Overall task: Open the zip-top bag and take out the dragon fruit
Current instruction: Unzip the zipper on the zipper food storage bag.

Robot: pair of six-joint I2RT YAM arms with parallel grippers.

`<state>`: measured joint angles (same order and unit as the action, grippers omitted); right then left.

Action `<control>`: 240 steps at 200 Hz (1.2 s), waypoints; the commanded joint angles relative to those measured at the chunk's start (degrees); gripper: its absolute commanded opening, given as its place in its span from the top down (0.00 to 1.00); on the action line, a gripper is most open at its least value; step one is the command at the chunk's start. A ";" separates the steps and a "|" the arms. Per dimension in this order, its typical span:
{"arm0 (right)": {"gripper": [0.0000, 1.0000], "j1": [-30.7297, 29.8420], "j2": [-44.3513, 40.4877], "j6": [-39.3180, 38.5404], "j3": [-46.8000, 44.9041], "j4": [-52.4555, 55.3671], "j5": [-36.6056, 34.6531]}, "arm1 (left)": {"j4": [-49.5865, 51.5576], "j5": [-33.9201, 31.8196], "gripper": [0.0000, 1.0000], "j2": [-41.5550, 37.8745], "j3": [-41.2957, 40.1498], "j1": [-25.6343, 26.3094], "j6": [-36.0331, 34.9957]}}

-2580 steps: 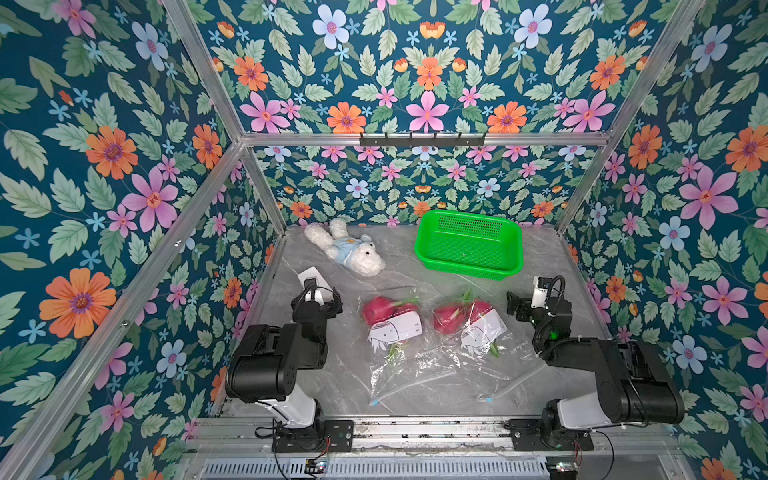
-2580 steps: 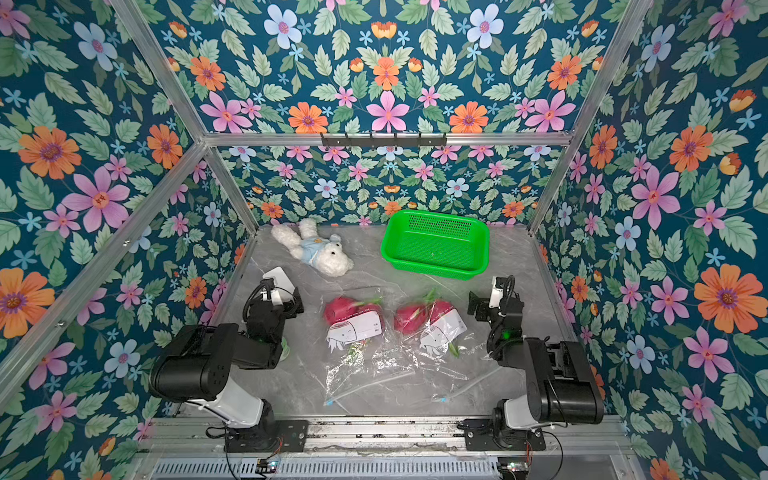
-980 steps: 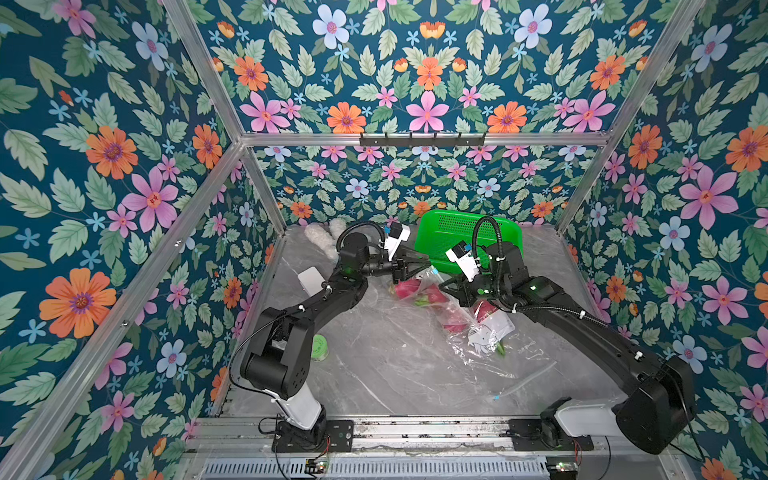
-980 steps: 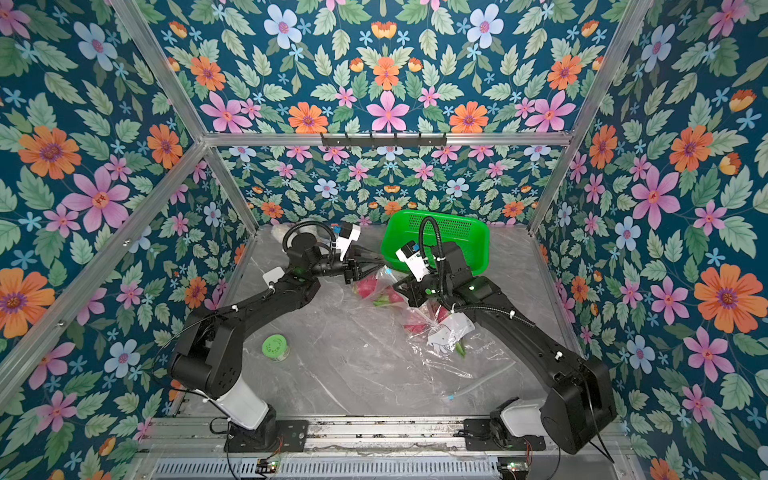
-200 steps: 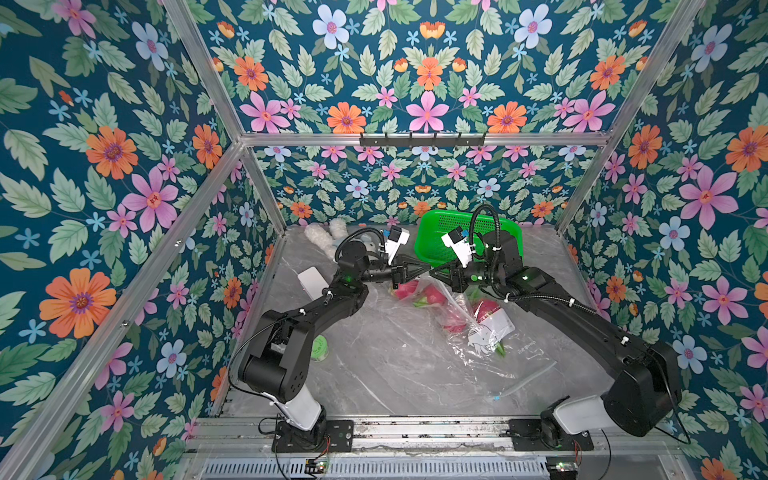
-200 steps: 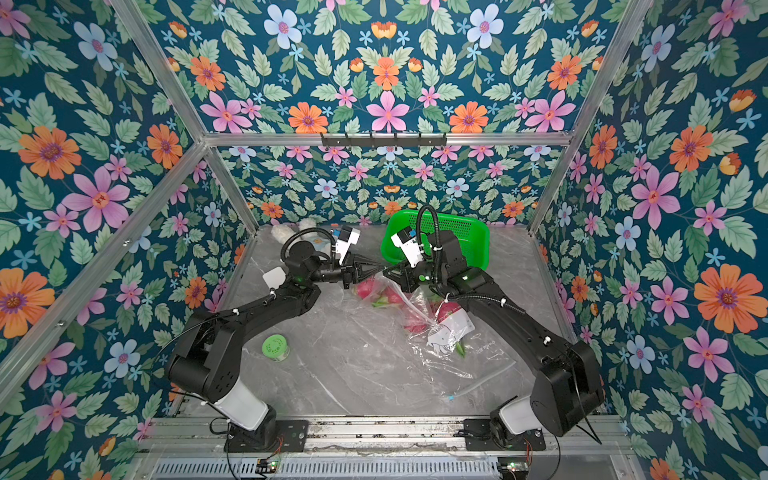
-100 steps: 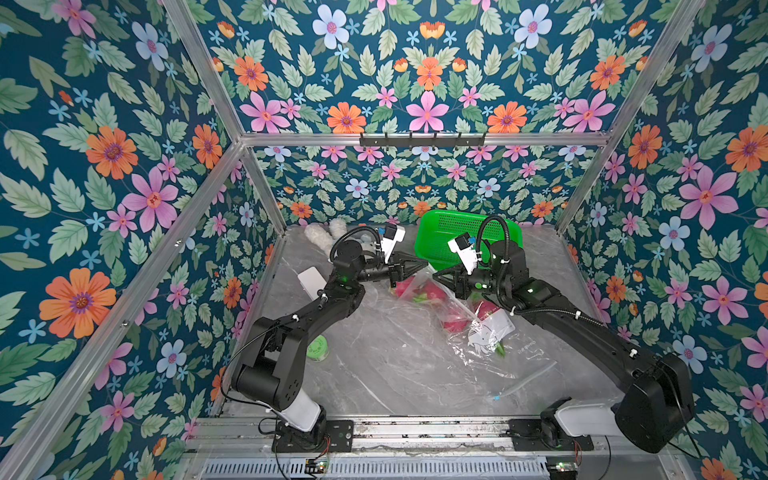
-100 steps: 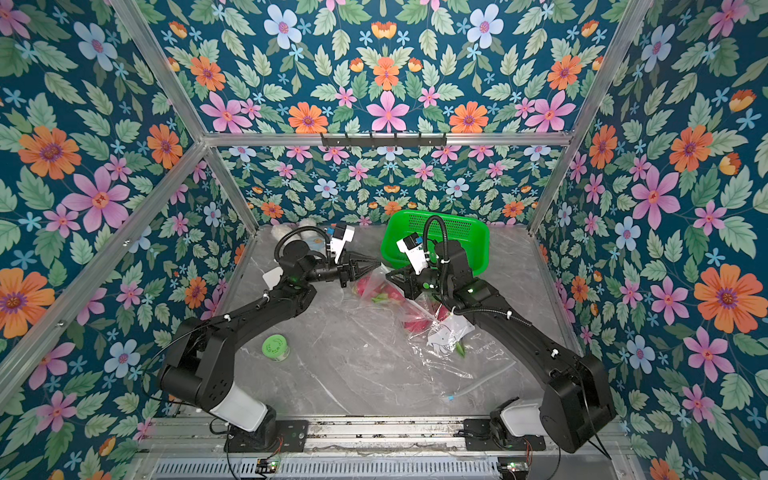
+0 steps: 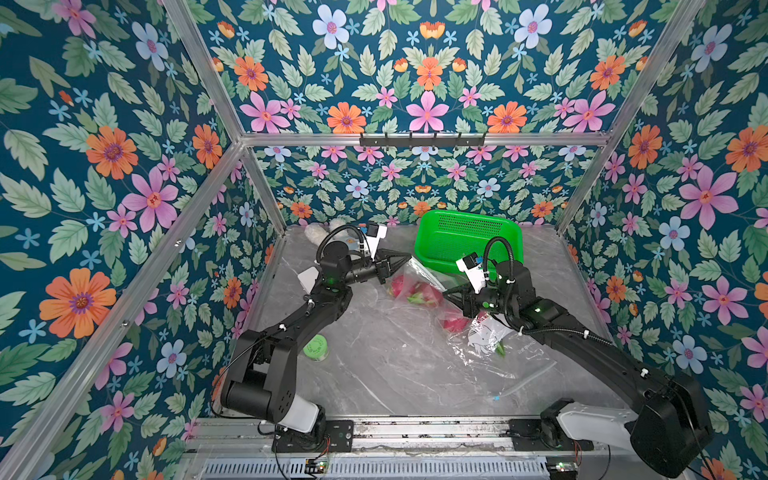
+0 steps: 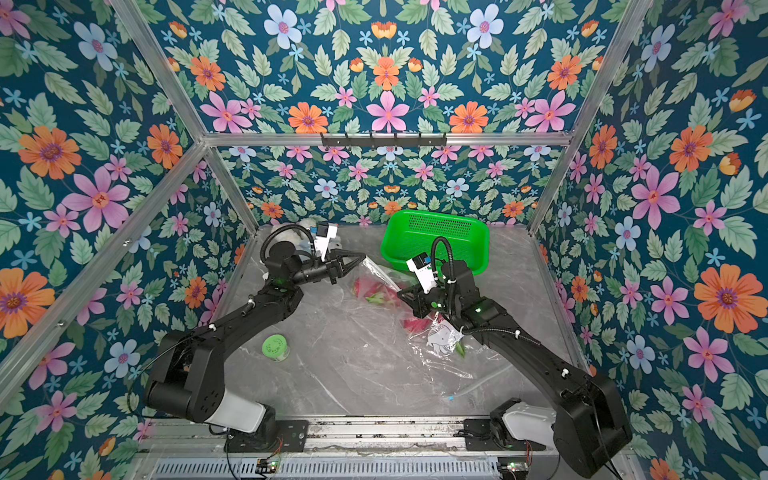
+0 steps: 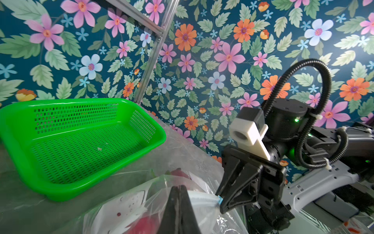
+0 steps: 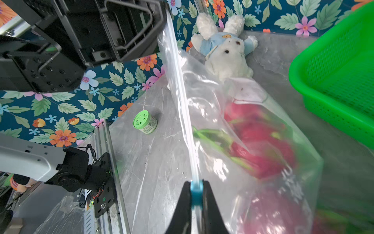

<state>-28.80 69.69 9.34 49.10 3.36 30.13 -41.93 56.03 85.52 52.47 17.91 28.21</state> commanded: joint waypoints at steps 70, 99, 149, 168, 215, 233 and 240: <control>0.97 0.05 -7.50 4.07 -8.77 14.70 -5.05 | 0.97 -11.56 1.00 -1.28 0.00 -2.17 -3.68; 0.97 0.06 -9.51 5.10 -10.32 15.45 -6.13 | 1.11 -11.34 1.00 -1.22 0.24 -2.15 -3.87; 0.97 0.06 -10.36 6.47 -11.33 16.29 -7.48 | 1.48 -11.12 1.00 -1.54 0.44 -2.17 -4.12; 0.97 0.06 -10.31 6.56 -11.13 16.49 -7.98 | 1.50 -10.92 1.00 -1.49 0.45 -2.12 -4.12; 0.81 0.06 -9.23 5.64 -4.62 18.18 -5.55 | 2.48 -8.60 1.00 -1.59 0.18 -2.06 -5.87; 0.69 0.06 -8.71 4.78 -0.89 17.12 -4.43 | 2.45 -5.90 1.00 -1.83 -0.13 -2.08 -6.40; 0.68 0.10 -8.25 4.22 0.46 16.36 -4.09 | 2.45 -5.12 1.00 -1.97 -0.41 -2.06 -6.73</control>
<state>-28.64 60.71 14.92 46.00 18.35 24.14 -36.88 49.56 84.16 52.21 15.79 23.68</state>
